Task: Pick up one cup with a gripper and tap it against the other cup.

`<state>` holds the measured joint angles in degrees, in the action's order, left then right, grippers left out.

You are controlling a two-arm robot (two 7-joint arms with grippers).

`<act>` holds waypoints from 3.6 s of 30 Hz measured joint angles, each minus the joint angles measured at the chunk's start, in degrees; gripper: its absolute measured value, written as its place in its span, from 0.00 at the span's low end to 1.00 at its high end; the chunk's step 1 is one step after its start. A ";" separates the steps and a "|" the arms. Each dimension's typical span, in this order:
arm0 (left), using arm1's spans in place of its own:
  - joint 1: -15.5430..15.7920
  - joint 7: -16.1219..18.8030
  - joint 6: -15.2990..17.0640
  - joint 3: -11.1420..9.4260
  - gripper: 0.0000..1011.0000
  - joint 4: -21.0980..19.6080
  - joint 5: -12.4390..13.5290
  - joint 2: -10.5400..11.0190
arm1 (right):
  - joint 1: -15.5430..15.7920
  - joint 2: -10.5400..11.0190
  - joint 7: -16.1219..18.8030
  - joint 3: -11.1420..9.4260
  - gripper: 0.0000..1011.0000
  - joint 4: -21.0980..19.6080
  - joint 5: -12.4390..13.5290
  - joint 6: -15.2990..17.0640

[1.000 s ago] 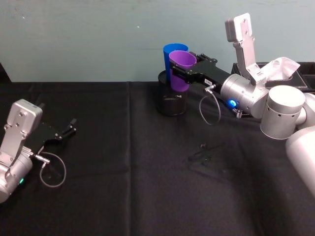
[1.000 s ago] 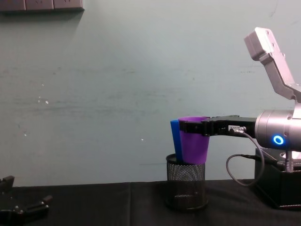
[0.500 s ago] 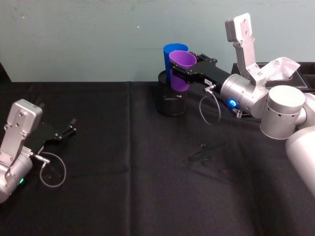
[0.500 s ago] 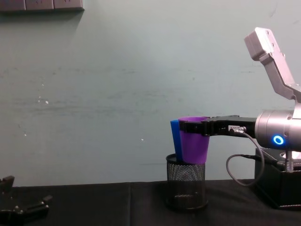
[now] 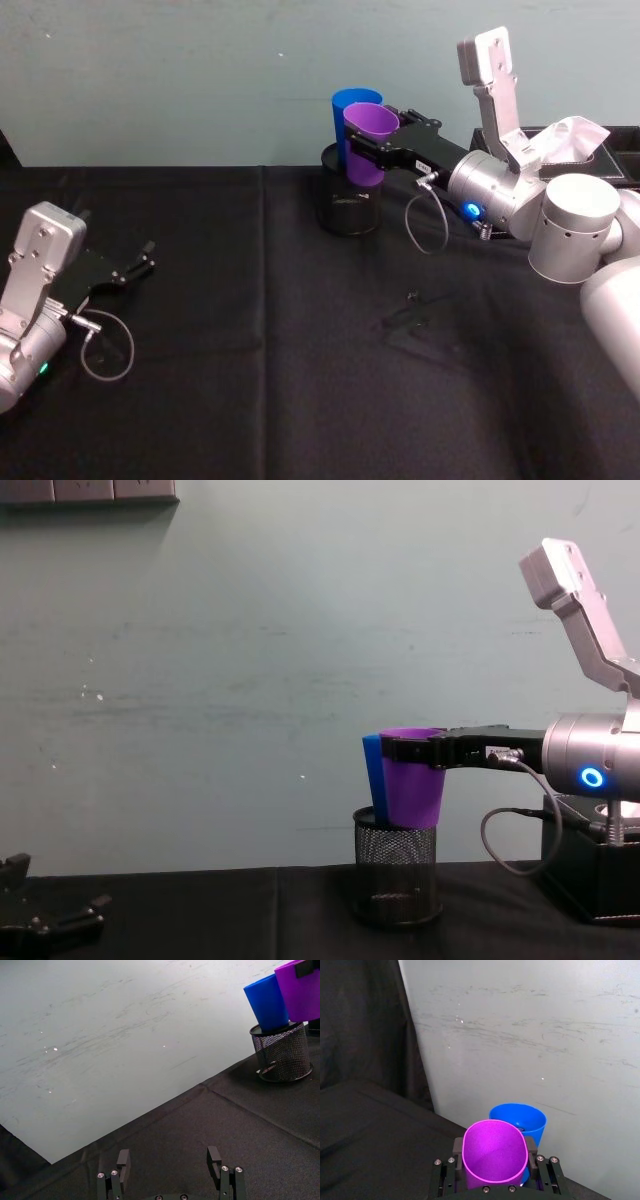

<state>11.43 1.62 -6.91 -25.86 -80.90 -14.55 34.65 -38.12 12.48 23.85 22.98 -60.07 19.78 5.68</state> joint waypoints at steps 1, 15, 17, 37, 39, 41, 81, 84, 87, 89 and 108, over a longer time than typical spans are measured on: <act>0.00 0.00 0.00 0.00 0.99 0.00 0.00 0.00 | 0.00 0.00 0.00 0.00 0.71 0.00 0.00 0.00; 0.00 0.00 0.00 0.00 0.99 0.00 0.00 0.00 | 0.00 0.00 0.00 0.00 0.71 0.00 0.00 0.00; 0.00 0.00 0.00 0.00 0.99 0.00 0.00 0.00 | 0.00 0.00 0.00 0.00 0.71 0.00 0.00 0.00; 0.00 0.00 0.00 0.00 0.99 0.00 0.00 0.00 | 0.00 0.00 0.00 0.00 0.71 0.00 0.00 0.00; 0.00 0.00 0.00 0.00 0.99 0.00 0.00 0.00 | 0.00 0.00 0.00 0.00 0.71 0.00 0.00 0.00; 0.00 0.00 0.00 0.00 0.99 0.00 0.00 0.00 | 0.00 0.00 0.00 0.00 0.71 0.00 0.00 0.00; 0.00 0.00 0.00 0.00 0.99 0.00 0.00 0.00 | 15.14 7.65 1.25 -2.13 0.71 -21.80 4.66 3.42; 0.00 0.00 0.00 0.00 0.99 0.00 0.00 0.00 | 17.46 8.87 1.02 -2.38 0.71 -24.39 5.18 3.32; 0.00 0.00 0.00 0.00 0.99 0.00 0.00 0.00 | 20.75 10.45 0.36 -2.59 0.71 -27.10 5.60 2.29; 0.00 0.00 0.00 0.00 0.99 0.00 0.00 0.00 | 22.28 11.06 -0.09 -2.54 0.71 -28.04 5.46 1.34; 0.00 0.00 0.00 0.00 0.99 0.00 0.00 0.00 | 27.99 8.93 -5.87 -1.46 0.71 -26.51 -0.59 -1.00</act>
<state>11.43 1.62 -6.91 -25.86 -80.90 -14.55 34.65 -10.13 21.41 17.97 21.52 -86.58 19.20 4.68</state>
